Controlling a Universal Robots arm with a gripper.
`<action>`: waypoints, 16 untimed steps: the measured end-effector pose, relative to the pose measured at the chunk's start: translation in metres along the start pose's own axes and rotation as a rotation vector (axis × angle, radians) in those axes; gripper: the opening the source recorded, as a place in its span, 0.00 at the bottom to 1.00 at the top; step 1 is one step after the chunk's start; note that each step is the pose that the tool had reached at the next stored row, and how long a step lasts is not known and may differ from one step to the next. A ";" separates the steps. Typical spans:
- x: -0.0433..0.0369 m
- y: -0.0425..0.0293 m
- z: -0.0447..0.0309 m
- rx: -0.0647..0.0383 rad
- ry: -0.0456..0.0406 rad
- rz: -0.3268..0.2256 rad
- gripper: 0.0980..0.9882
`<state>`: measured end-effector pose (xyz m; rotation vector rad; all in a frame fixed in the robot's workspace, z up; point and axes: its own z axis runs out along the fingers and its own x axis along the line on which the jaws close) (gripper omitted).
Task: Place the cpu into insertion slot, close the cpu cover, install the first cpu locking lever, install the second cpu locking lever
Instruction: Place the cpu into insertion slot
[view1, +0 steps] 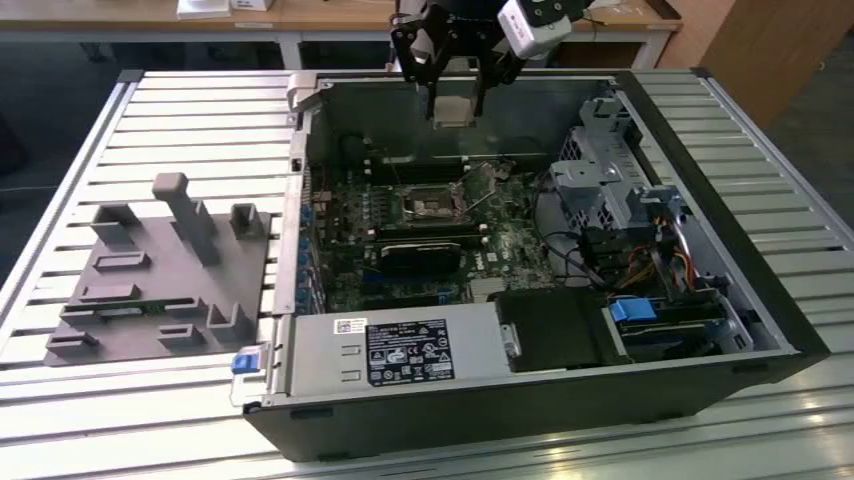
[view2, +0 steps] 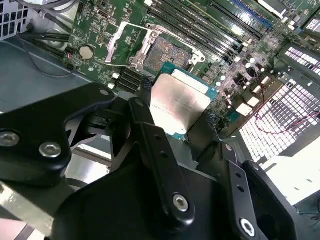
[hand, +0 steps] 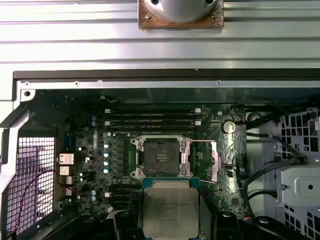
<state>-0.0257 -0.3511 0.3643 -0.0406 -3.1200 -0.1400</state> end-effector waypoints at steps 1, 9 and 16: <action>0.0000 0.0000 0.0000 0.000 0.0000 0.000 0.49; 0.0000 0.0000 0.0000 0.000 -0.0017 0.019 0.49; 0.0000 0.0000 0.0000 -0.001 -0.0037 0.041 0.49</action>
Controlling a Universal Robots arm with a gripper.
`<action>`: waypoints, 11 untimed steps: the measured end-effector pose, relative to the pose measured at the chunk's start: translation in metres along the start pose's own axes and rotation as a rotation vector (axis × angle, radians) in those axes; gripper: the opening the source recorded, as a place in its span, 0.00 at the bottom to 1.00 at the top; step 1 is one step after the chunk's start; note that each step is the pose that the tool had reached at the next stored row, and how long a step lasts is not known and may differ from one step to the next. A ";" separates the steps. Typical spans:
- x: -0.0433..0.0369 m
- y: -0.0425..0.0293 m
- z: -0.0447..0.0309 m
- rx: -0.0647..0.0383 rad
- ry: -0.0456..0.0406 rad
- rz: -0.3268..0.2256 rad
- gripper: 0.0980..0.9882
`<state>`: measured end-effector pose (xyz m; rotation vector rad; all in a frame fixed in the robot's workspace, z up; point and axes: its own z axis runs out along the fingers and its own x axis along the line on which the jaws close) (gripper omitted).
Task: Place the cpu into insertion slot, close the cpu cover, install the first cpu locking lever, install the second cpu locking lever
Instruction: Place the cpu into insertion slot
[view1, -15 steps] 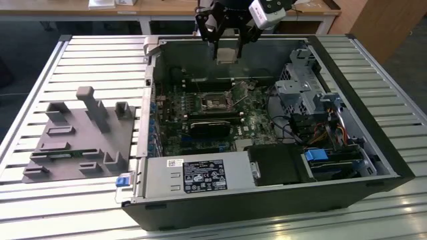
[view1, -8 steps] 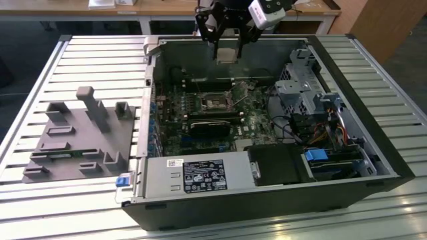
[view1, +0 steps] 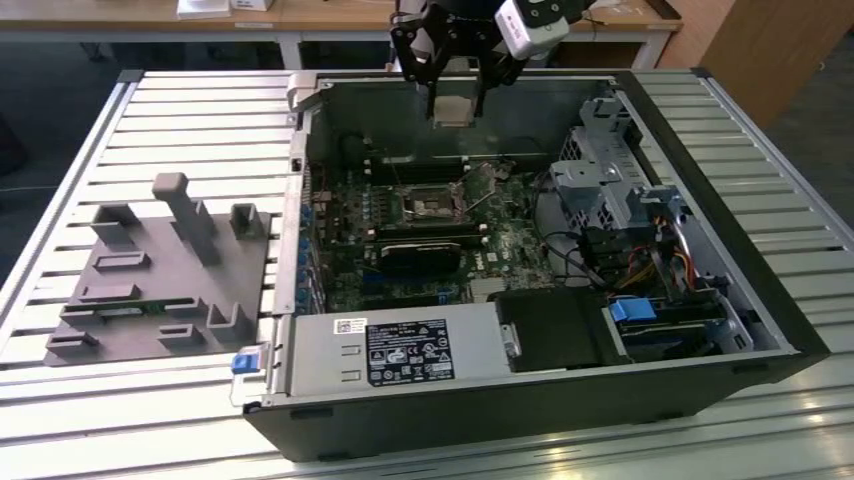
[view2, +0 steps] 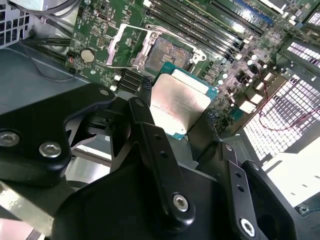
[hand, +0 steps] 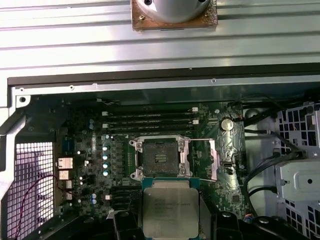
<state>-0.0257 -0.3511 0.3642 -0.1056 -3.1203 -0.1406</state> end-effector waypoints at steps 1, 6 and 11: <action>0.0000 0.0000 0.0000 0.000 -0.0002 0.002 0.49; 0.0000 0.0000 0.0001 0.000 -0.0011 0.012 0.49; 0.0000 0.0000 0.0001 0.000 -0.0018 0.020 0.49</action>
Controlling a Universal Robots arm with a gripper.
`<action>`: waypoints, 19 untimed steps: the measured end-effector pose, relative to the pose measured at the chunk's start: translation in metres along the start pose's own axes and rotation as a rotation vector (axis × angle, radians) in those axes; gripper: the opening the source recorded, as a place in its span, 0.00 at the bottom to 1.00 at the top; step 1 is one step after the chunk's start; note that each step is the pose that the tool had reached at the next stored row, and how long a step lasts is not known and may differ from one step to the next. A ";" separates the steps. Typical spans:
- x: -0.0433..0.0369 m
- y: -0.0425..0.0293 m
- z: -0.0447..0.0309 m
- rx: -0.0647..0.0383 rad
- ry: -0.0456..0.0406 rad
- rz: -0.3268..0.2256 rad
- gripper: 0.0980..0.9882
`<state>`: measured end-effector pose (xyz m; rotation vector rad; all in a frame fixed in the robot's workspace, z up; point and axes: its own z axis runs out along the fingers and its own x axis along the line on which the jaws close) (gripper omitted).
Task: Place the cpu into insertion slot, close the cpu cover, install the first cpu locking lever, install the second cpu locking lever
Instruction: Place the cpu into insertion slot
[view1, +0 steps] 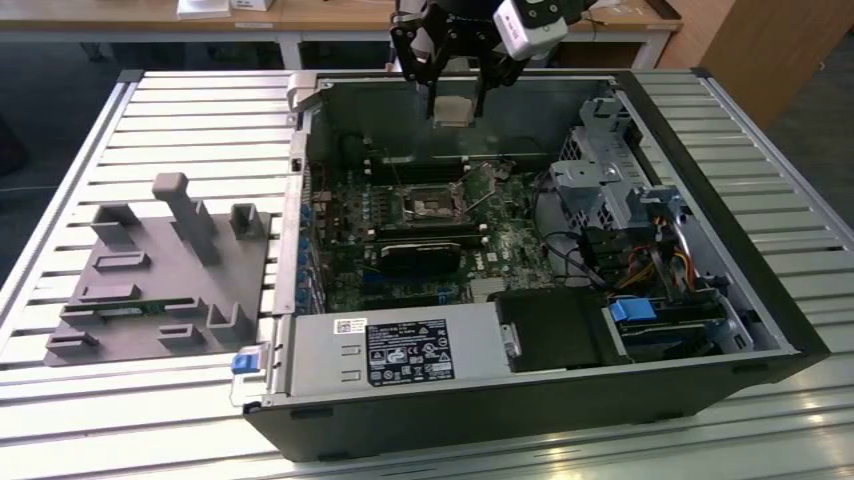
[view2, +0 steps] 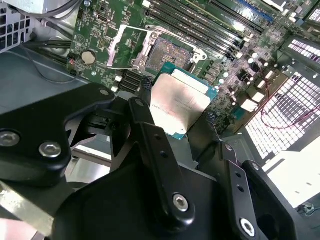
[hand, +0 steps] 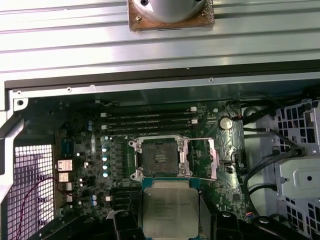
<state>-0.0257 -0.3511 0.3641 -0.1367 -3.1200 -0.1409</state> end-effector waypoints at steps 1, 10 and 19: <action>0.0000 0.0000 0.0000 0.000 -0.0001 0.001 0.49; 0.0000 0.0000 0.0001 0.000 -0.0008 0.009 0.49; 0.0001 0.0000 0.0002 0.000 -0.0016 0.018 0.49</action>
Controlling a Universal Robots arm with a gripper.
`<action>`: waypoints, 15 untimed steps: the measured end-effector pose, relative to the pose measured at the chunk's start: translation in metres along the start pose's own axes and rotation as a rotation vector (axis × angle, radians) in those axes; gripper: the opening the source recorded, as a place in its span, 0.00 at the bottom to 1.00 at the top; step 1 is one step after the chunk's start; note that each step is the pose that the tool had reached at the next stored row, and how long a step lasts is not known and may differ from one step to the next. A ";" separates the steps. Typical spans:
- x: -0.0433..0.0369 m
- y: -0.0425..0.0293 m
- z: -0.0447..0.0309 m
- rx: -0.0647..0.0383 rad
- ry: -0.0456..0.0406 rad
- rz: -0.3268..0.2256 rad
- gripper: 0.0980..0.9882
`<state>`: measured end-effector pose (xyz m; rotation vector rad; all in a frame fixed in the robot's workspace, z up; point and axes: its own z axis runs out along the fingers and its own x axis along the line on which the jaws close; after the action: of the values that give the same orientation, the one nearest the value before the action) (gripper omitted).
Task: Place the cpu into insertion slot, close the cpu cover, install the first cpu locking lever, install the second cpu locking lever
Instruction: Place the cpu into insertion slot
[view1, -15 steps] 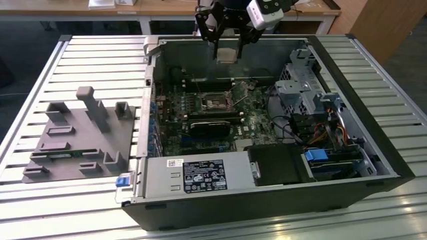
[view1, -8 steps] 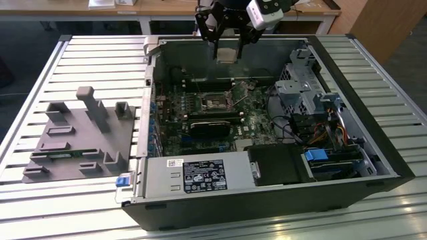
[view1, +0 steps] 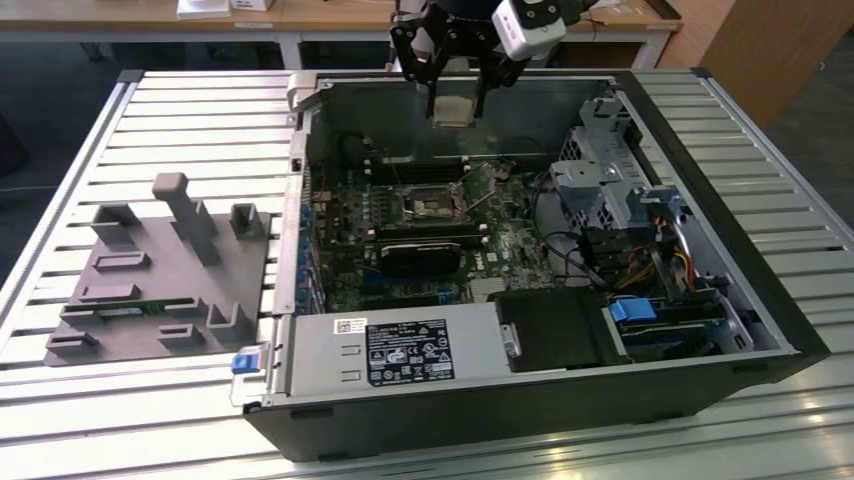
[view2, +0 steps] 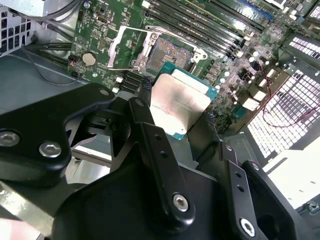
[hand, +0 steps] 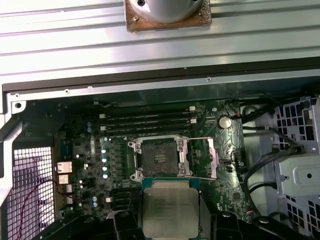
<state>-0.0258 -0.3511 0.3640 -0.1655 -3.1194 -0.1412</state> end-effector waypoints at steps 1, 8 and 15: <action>0.0000 0.0000 0.0000 0.000 -0.0001 0.001 0.49; 0.0002 0.0000 0.0001 0.000 -0.0007 0.008 0.49; 0.0002 0.0000 0.0002 0.000 -0.0013 0.015 0.49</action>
<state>-0.0260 -0.3511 0.3638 -0.1884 -3.1188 -0.1415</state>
